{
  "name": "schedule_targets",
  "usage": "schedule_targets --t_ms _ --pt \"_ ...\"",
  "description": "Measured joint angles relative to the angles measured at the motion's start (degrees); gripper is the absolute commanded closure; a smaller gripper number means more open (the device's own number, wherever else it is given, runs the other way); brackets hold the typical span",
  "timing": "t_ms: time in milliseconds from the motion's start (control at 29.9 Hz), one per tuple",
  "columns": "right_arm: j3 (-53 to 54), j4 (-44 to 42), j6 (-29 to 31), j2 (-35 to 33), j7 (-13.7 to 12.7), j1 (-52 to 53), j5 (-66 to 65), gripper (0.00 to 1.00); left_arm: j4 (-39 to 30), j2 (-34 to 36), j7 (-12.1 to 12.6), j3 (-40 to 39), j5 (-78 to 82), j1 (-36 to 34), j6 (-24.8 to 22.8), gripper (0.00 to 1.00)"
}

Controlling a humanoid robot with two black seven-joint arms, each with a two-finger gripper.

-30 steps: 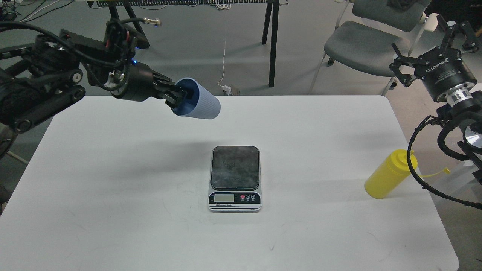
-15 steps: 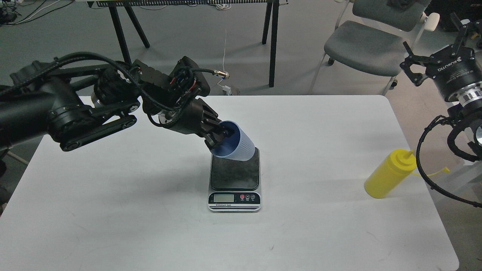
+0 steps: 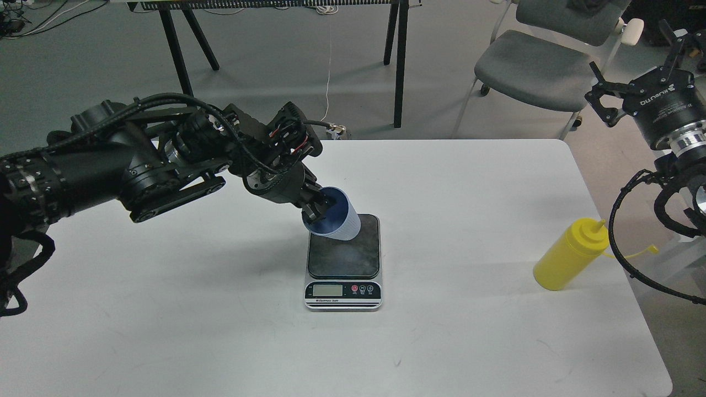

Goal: Pour seasoning into cup on scale with both arms
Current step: 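Lift the blue cup with the left gripper and carry it over the scale, then lower the blue cup onto the scale and open the left gripper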

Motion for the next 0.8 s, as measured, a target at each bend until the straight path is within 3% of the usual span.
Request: schedule_targets --t_ms 802 --pt "-0.1 -0.2 0.0 0.6 0.0 -0.6 0.0 0.00 2.0 -3.6 0.0 0.3 -1.3 1.1 0.0 0.97"
